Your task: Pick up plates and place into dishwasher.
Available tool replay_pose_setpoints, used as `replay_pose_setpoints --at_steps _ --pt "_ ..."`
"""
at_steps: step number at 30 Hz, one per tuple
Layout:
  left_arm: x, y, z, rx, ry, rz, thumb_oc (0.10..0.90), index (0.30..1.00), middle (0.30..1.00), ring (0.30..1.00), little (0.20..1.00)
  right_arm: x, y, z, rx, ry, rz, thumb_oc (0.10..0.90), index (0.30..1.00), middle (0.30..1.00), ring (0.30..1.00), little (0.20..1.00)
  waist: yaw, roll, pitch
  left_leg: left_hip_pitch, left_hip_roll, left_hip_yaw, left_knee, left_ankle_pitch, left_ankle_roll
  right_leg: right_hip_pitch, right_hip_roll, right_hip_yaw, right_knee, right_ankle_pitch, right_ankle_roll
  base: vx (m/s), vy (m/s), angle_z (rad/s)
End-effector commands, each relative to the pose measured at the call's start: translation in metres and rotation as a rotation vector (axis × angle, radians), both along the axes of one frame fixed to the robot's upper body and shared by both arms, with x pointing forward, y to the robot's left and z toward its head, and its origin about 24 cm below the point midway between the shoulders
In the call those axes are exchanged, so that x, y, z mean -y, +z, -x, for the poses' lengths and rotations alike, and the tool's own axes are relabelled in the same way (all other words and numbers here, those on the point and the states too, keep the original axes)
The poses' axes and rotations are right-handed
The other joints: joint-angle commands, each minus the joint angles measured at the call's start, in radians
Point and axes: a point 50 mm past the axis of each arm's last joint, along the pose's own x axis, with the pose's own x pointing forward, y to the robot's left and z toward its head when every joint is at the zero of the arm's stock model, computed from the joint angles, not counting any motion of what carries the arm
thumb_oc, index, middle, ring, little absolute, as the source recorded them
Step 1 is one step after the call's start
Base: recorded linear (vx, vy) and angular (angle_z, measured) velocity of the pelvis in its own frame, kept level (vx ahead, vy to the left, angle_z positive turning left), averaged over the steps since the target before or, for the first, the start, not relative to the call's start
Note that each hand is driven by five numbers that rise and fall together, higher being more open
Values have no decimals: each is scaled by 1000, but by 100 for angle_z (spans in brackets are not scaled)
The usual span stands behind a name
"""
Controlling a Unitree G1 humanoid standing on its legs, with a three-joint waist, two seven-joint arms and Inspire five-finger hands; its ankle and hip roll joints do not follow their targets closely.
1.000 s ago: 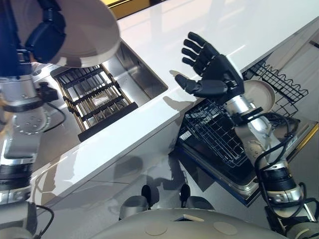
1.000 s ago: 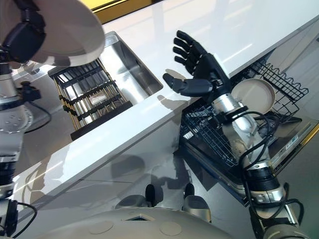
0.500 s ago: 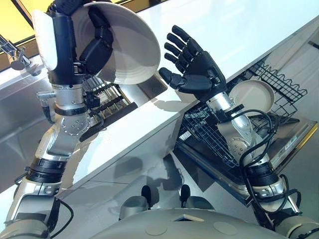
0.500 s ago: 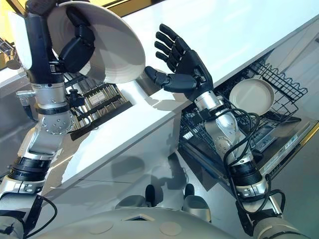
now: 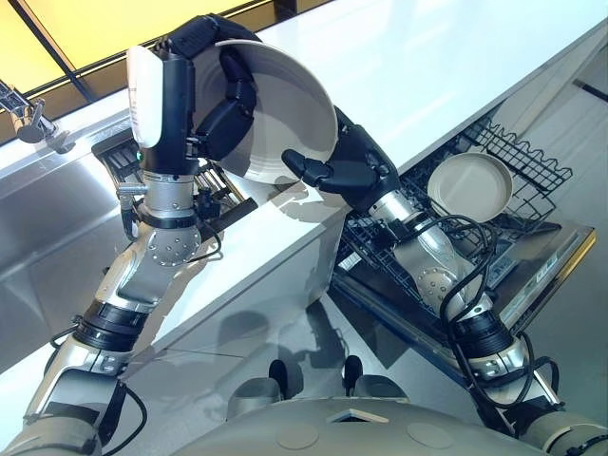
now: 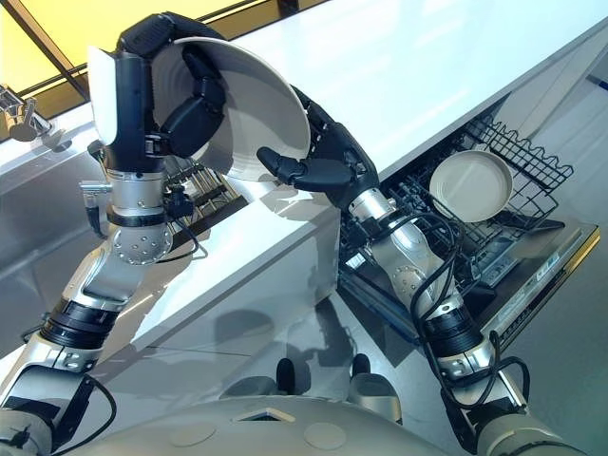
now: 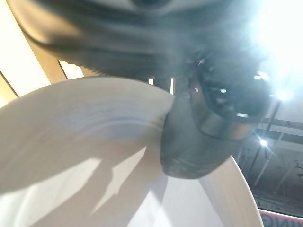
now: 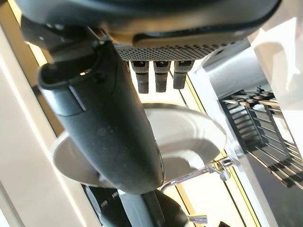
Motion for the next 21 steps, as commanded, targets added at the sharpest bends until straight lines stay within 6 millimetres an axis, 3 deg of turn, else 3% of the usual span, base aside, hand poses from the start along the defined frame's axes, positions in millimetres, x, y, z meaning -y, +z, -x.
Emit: replay_pose_setpoints --at_steps 1,7,9,21 --pt "15 31 -17 119 -50 8 100 300 300 300 200 -15 36 1 152 74 -167 800 900 900 900 900 -11 6 -118 0 -64 -26 11 -119 45 0 85 -34 108 -193 -3 0 0 0" --pt "26 21 -18 54 -110 7 100 300 300 300 200 -19 37 2 175 57 -163 800 900 900 900 900 -11 7 -109 0 -63 -28 13 -119 45 -1 87 -32 108 -191 -2 0 0 0" --pt "28 17 -17 33 -123 8 100 300 300 300 200 -18 37 2 184 39 -154 100 300 300 300 200 -11 8 -107 0 -63 -29 13 -119 45 -1 88 -30 108 -191 -2 0 0 0" --pt "26 -3 -19 -92 -124 22 100 300 300 300 200 -7 31 1 211 -62 -118 100 300 300 300 200 -8 11 -97 2 -63 -32 13 -119 48 1 87 -34 108 -190 -2 0 0 0"
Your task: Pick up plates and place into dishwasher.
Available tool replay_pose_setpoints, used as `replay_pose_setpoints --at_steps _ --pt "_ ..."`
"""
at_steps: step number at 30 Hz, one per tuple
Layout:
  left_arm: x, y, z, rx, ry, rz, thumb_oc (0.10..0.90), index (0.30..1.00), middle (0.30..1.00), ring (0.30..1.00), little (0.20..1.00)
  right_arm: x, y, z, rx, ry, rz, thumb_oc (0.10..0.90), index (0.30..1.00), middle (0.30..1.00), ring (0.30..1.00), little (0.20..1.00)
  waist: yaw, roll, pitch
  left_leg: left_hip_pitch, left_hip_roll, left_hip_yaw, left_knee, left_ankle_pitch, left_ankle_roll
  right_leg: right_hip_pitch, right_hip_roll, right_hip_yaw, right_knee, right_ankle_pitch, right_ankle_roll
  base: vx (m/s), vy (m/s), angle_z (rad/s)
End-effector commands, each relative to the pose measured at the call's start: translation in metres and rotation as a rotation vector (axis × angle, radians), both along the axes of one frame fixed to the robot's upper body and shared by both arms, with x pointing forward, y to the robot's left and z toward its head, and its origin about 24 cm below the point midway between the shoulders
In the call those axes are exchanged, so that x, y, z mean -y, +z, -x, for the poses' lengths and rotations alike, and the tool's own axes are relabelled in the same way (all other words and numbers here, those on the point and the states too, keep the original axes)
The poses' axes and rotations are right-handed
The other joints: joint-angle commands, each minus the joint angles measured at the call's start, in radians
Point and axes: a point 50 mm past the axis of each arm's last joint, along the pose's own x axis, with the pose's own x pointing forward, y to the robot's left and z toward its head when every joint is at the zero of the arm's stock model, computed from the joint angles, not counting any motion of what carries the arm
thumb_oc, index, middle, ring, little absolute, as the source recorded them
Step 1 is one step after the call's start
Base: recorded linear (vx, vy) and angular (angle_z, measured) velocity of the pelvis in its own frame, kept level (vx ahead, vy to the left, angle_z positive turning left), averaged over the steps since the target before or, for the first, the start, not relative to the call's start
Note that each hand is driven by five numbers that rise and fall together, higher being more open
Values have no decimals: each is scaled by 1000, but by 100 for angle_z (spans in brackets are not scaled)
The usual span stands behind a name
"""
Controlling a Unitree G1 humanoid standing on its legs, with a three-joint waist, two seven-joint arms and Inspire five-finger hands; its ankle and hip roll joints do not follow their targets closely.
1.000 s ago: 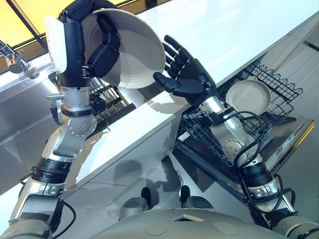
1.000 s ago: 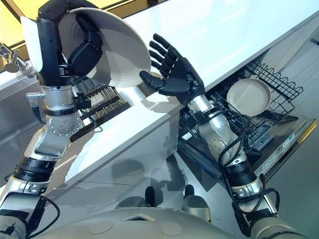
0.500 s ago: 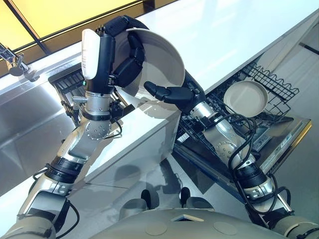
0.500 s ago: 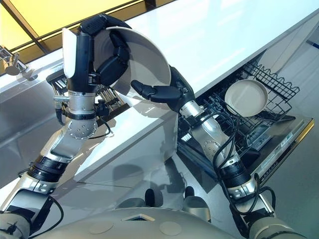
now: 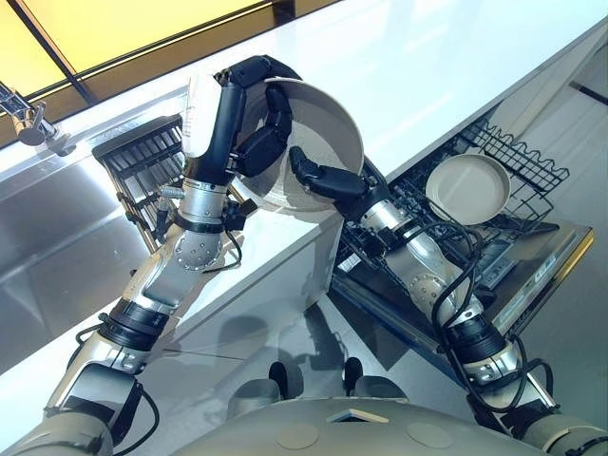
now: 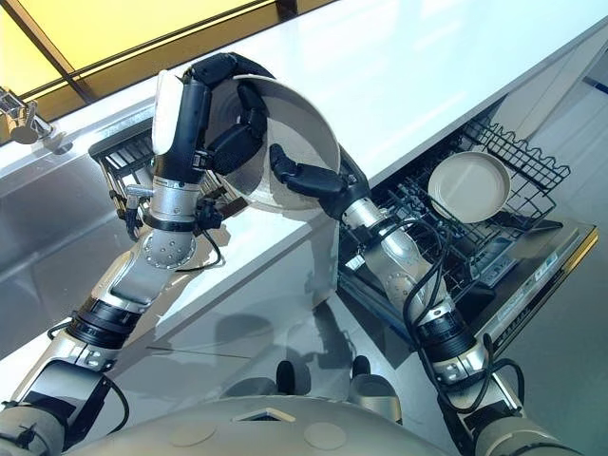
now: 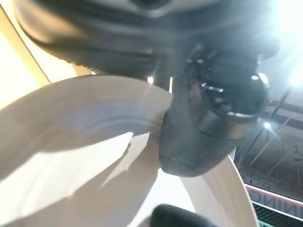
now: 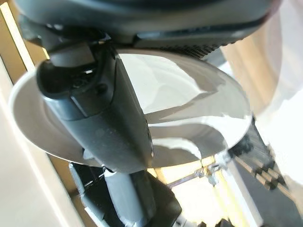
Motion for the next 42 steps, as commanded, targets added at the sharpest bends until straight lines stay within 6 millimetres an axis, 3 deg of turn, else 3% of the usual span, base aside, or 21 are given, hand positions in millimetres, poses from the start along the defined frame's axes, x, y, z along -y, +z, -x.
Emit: replay_pose_setpoints --at_steps 1,7,8,11,15,24,30,32,36,42 --pt "2 19 -10 75 -28 68 100 300 300 300 200 -3 48 2 255 10 -163 100 300 300 300 200 -8 11 -95 -2 -63 -33 13 -118 48 -3 86 -39 108 -190 -2 0 0 0" --pt "-9 17 -12 7 -24 114 100 300 300 300 200 5 48 0 265 -41 -156 100 300 300 300 200 -6 15 -94 -2 -63 -38 10 -116 48 -2 86 -41 107 -189 -2 0 0 0" --pt "-11 14 -14 -51 -49 147 800 900 900 900 900 8 49 -1 271 -59 -158 100 300 300 300 200 -5 15 -94 -2 -63 -39 9 -115 48 -2 86 -41 107 -189 -2 0 0 0" --pt "-14 3 -16 -268 -206 266 800 900 900 900 900 18 55 -2 308 -125 -158 100 300 300 300 200 -2 19 -94 -2 -62 -43 9 -114 49 -2 85 -42 107 -189 0 5 3 1" --pt "-24 -2 -18 -391 -256 335 800 900 900 900 900 38 67 -7 347 -222 -155 100 300 300 300 200 0 24 -93 0 -61 -46 6 -114 48 0 84 -44 108 -190 0 0 0 0" --pt "-84 36 -27 -299 -43 311 800 900 900 900 900 85 94 -15 471 -496 -83 100 300 300 300 200 2 35 -102 -9 -62 -55 2 -102 48 -7 81 -47 106 -183 -5 -3 8 2" --pt "-114 39 -19 -255 67 347 800 900 900 900 900 131 105 -8 637 -851 190 100 300 300 300 200 4 39 -105 -9 -64 -57 1 -104 45 -4 81 -42 101 -184 -4 1 1 1" --pt "-122 35 -15 -251 94 357 800 900 900 900 900 149 101 -5 656 -966 318 100 300 300 300 200 4 40 -102 -8 -65 -58 1 -104 45 -3 81 -39 102 -185 -4 2 8 7" --pt "-137 22 2 -236 174 353 800 900 900 900 900 193 73 8 530 -1105 514 100 300 300 300 200 0 40 -97 -8 -66 -60 1 -104 46 -6 80 -34 105 -186 -2 1 3 1" --pt "-159 9 25 -221 287 371 800 900 900 900 900 222 32 33 396 -1217 728 100 300 300 300 200 -15 43 -80 -12 -63 -57 1 -100 48 -18 78 -29 118 -189 -2 0 0 0"
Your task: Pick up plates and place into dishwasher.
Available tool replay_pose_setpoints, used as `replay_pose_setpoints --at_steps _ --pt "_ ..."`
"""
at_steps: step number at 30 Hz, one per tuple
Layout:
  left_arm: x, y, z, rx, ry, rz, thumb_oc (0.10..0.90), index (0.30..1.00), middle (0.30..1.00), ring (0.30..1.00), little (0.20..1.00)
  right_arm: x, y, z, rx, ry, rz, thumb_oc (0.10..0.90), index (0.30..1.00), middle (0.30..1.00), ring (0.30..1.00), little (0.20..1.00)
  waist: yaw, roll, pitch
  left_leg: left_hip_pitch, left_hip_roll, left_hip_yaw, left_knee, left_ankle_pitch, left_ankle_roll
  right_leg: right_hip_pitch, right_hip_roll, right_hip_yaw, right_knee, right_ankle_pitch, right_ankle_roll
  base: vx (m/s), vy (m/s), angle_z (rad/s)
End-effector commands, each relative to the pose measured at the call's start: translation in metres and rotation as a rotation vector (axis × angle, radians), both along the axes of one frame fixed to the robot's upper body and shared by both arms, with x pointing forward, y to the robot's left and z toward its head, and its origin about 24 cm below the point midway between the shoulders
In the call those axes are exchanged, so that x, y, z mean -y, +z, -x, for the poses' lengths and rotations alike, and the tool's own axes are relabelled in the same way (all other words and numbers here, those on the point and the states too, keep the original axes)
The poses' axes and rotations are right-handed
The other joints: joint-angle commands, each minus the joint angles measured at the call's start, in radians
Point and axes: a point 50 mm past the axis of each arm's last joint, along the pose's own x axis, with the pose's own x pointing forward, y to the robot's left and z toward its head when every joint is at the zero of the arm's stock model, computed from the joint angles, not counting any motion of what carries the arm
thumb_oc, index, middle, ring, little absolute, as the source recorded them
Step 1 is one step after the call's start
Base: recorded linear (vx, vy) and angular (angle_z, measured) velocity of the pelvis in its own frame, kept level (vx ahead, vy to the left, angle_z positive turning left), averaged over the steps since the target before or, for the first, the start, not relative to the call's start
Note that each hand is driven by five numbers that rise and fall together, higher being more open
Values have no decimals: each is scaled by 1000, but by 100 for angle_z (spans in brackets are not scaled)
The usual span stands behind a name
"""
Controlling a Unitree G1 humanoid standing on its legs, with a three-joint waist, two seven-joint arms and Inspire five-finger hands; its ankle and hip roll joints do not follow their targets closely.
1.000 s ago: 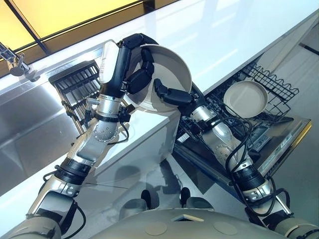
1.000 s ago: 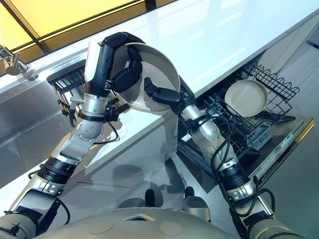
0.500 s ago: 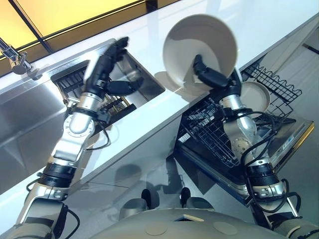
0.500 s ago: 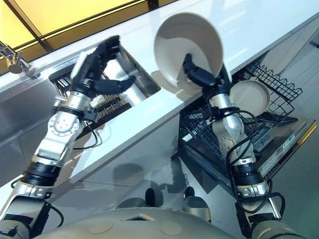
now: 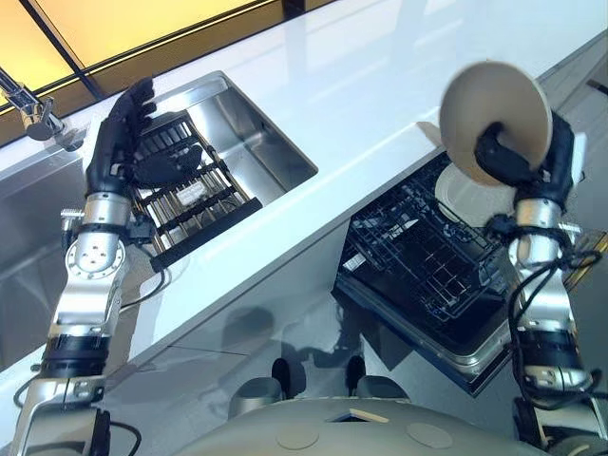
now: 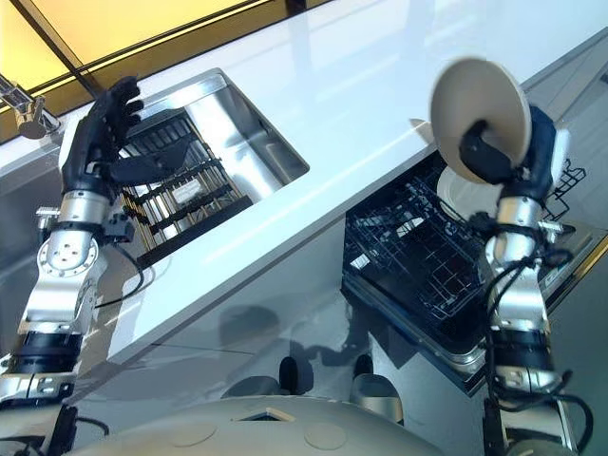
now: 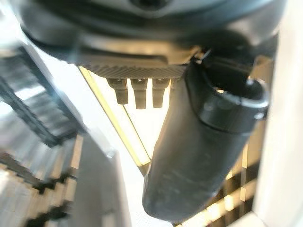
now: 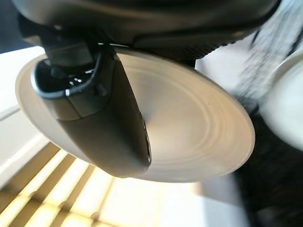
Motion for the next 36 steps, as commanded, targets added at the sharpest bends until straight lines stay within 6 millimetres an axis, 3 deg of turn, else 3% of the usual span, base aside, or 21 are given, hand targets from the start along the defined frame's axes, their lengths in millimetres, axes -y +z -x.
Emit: replay_pose_setpoints --at_steps 1,6,16,29,36 --pt "-14 46 6 265 66 -75 800 900 900 900 900 10 45 4 181 -36 228 100 300 300 300 200 -15 27 -80 5 -63 -29 2 -101 46 -15 79 -9 120 -184 -1 0 0 0" --pt "-28 36 18 253 145 -51 800 900 900 900 900 16 24 18 114 -117 273 100 300 300 300 200 -28 38 -63 1 -64 -23 2 -100 46 -28 76 -2 131 -185 0 -6 6 0" --pt "-42 25 28 232 209 -3 800 900 900 900 900 9 -26 26 -98 -14 233 100 300 300 300 200 -37 58 -38 -12 -70 -15 2 -98 41 -55 65 -2 147 -187 7 -23 19 -4" --pt "-28 12 16 181 160 46 800 900 900 900 900 -23 -50 8 -211 98 232 100 300 300 300 200 -9 62 -29 -10 -83 -33 4 -103 39 -49 55 -18 146 -193 12 9 3 2" --pt "-18 4 10 144 114 52 800 900 900 900 900 -25 -67 0 -324 64 227 100 300 300 300 200 15 66 -27 -8 -89 -47 5 -99 39 -43 49 -31 148 -192 11 30 9 11"
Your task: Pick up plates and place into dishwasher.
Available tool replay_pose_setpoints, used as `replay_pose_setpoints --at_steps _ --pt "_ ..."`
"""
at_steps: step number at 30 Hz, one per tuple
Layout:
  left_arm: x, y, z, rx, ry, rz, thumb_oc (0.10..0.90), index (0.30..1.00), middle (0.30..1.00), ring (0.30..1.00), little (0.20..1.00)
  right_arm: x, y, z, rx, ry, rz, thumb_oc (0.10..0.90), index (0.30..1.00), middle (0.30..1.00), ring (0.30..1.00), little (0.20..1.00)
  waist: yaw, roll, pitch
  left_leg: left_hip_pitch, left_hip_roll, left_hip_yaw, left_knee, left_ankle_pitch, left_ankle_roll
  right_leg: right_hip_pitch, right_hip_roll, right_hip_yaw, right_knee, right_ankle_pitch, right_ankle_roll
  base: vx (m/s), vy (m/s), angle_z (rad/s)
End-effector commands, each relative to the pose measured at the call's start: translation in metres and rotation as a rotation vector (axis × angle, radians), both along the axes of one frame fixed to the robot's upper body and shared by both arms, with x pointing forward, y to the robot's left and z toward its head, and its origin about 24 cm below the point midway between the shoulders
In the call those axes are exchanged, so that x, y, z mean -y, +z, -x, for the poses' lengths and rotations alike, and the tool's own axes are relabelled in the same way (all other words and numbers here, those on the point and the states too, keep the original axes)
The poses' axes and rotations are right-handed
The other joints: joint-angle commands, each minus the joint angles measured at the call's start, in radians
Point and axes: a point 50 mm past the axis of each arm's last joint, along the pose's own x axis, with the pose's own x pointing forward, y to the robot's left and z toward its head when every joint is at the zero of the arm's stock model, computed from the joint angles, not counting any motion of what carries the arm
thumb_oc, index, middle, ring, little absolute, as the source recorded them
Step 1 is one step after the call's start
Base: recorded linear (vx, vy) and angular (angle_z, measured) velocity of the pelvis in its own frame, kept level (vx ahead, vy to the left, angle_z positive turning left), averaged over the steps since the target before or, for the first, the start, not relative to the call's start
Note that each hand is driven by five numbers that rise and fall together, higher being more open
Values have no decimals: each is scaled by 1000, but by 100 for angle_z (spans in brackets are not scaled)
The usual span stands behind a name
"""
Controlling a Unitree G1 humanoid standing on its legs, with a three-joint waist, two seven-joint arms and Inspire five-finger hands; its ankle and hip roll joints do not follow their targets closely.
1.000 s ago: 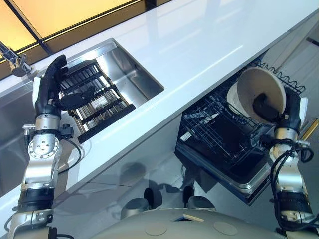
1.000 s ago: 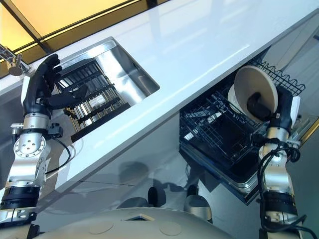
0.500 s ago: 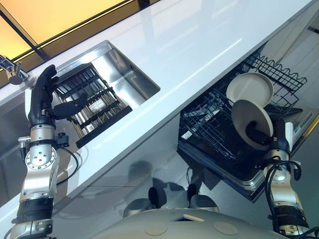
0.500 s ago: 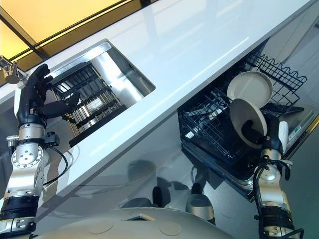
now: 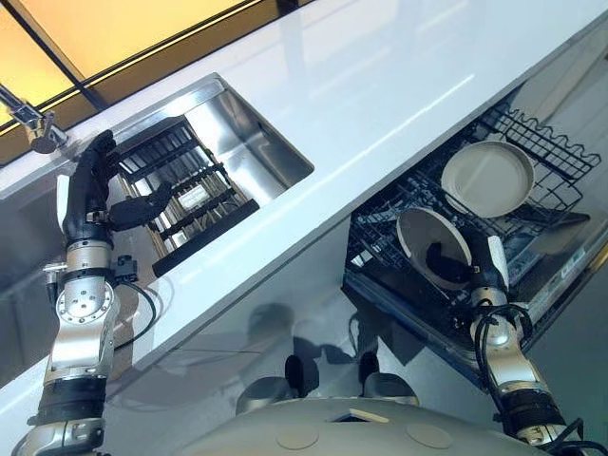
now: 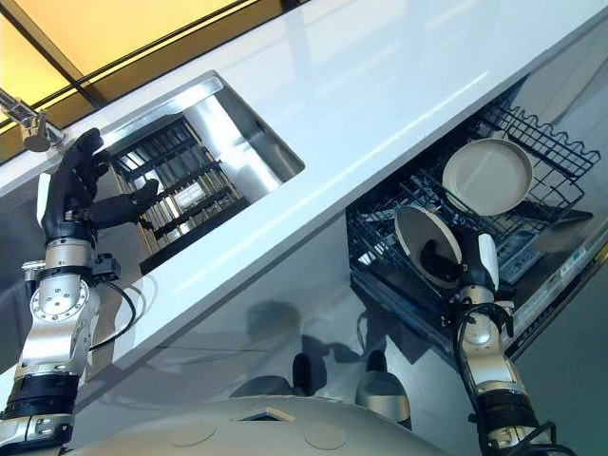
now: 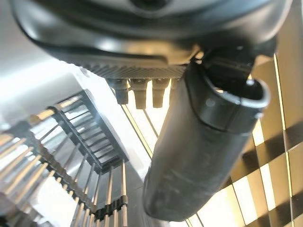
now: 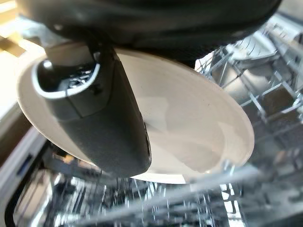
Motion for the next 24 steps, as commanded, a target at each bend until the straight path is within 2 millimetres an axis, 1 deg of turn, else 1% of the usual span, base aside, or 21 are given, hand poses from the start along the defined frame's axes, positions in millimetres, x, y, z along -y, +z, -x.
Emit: replay_pose_setpoints --at_steps 1,6,8,11,12,13,14,18,22,24 --pt "-4 41 -17 202 -8 -51 800 900 900 900 900 7 45 -42 200 -21 63 100 300 300 300 200 19 0 -36 5 -88 -24 5 -101 38 -42 52 -9 153 -181 2 31 9 19" --pt "3 37 -21 173 -46 -45 800 900 900 900 900 14 23 -41 53 -118 42 100 300 300 300 200 40 7 -34 7 -90 -34 5 -96 35 -35 48 -20 154 -179 0 42 13 16" --pt "6 36 -22 163 -63 -45 800 900 900 900 900 16 17 -40 15 -146 43 100 300 300 300 200 48 9 -33 7 -92 -39 6 -94 35 -33 46 -24 156 -179 -1 42 9 14" --pt "10 35 -25 155 -84 -41 800 900 900 900 900 21 15 -42 -18 -173 48 100 300 300 300 200 56 13 -30 7 -94 -44 8 -92 34 -30 43 -31 158 -178 -3 32 9 11" --pt "13 34 -26 151 -93 -37 800 900 900 900 900 22 13 -44 -46 -184 46 152 345 345 345 252 61 16 -29 7 -94 -47 8 -91 34 -31 42 -33 160 -177 -4 27 15 16" --pt "15 34 -27 146 -101 -36 800 900 900 900 900 22 12 -46 -59 -190 39 369 531 531 531 469 65 18 -27 6 -95 -49 8 -89 34 -32 40 -35 162 -177 -5 23 17 13" --pt "16 34 -29 143 -108 -34 800 900 900 900 900 23 12 -47 -74 -192 42 800 900 900 900 900 68 19 -26 4 -96 -51 9 -89 34 -33 40 -36 164 -177 -6 12 16 10" --pt "22 33 -32 134 -134 -30 800 900 900 900 900 25 17 -54 -65 -204 41 800 900 900 900 900 76 21 -19 2 -96 -55 10 -86 35 -35 37 -39 165 -173 -8 8 10 9" --pt "23 31 -33 126 -155 -32 800 900 900 900 900 22 30 -64 22 -201 28 800 900 900 900 900 79 19 -15 1 -97 -57 10 -84 38 -36 36 -41 167 -170 -9 -3 3 9" --pt "23 30 -33 126 -157 -27 800 900 900 900 900 21 34 -65 61 -201 31 800 900 900 900 900 76 17 -15 0 -98 -56 10 -85 40 -38 37 -38 167 -169 -7 -11 1 4"
